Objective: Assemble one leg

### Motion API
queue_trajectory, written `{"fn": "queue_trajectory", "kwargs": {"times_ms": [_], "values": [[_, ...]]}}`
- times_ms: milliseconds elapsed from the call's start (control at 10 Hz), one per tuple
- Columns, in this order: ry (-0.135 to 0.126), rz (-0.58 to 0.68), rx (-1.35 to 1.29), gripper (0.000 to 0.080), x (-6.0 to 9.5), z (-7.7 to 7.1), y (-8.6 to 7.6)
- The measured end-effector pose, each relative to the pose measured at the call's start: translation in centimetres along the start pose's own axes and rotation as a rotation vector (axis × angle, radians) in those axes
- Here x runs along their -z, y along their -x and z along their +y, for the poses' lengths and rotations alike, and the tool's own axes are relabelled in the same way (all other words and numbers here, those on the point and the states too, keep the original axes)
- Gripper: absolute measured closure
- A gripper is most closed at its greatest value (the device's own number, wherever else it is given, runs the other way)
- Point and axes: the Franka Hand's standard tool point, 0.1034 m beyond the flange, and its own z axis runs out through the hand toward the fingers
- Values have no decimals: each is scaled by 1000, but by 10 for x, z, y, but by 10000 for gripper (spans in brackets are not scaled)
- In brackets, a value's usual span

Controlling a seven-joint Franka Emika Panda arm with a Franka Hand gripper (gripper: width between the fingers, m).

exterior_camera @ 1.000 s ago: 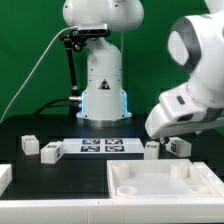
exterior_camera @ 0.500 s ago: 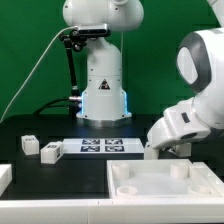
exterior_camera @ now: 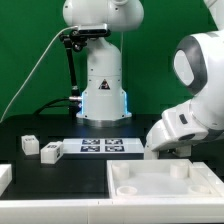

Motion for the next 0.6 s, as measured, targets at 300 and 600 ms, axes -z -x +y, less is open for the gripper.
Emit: {"fn": "queue_trajectory", "kwargs": {"times_ms": [300, 600], "values": [[0, 0, 0, 509, 0, 0, 0], [-26, -38, 53, 509, 18, 4, 14]]}}
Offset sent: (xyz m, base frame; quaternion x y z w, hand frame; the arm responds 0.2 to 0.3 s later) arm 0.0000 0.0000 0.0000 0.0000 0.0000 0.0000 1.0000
